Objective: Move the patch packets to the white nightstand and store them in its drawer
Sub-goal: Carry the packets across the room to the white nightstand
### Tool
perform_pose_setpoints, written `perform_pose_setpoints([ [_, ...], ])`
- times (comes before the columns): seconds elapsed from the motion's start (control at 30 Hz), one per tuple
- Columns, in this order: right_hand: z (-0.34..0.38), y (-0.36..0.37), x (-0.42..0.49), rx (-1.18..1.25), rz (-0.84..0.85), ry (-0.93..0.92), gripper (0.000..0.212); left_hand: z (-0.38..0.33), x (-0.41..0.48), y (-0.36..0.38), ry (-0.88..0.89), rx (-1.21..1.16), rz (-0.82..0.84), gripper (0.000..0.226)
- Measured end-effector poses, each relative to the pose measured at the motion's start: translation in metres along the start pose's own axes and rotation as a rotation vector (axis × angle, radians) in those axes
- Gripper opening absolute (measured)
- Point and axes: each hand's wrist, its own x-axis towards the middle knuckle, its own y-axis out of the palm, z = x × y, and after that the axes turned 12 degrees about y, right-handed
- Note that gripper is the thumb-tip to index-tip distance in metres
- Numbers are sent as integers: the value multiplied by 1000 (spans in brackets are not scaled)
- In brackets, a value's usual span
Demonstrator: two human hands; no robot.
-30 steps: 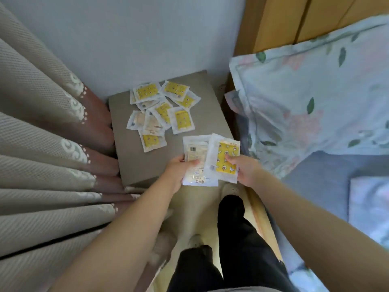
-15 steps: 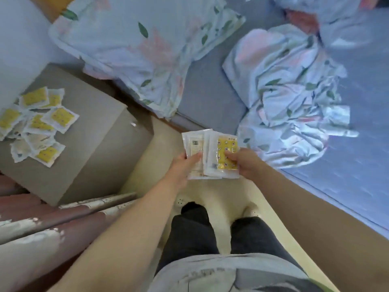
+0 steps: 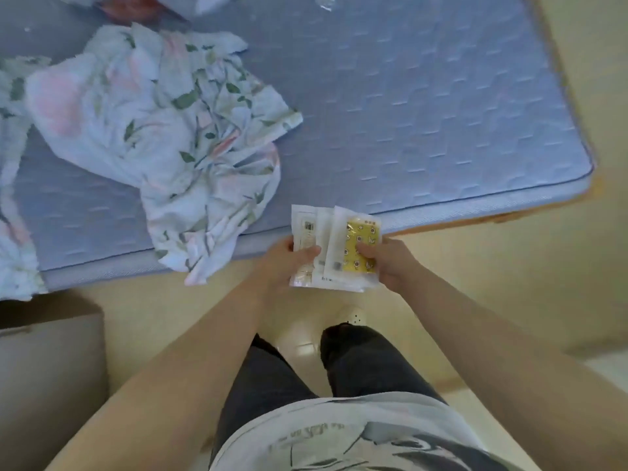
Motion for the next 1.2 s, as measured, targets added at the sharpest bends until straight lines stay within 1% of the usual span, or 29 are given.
perform_pose_setpoints([
  [0.07,3,-59,5,116,-11,25,27,-14,22,55,-9,53,65,13],
  [0.13,4,-111,4,229,1,33,27,-26,39,108,-39,39,131,22],
  [0.2,4,-159,3,360,4,35,27,-38,55,157,-85,30,158,30],
  [0.27,4,-202,1,490,-2,35,29,-53,73,206,-89,73,188,30],
  [0.5,30,-341,5,864,-27,31,30,-101,146,376,-60,244,407,20],
  [0.57,45,-384,7,943,-41,48,28,-115,169,427,-61,262,464,23],
  [0.67,66,-449,2,1038,-114,68,32,-133,193,501,-94,311,552,29],
  [0.73,77,-490,-2,1104,-141,67,35,-145,205,550,-116,344,617,26],
  [0.8,84,-528,-8,1160,-159,57,33,-155,217,597,-111,386,676,23],
  [0.87,89,-574,-13,1217,-188,56,29,-164,228,652,-144,398,756,26],
  [0.93,93,-624,-16,1231,-239,58,31,-169,238,706,-182,399,814,25],
  [1.0,99,-680,-16,1215,-276,58,32,-172,251,761,-172,430,823,22],
  [1.07,107,-738,-15,1202,-289,66,30,-174,267,815,-140,461,795,19],
  [1.2,138,-856,-8,1147,-304,111,27,-183,304,913,-97,455,651,15],
])
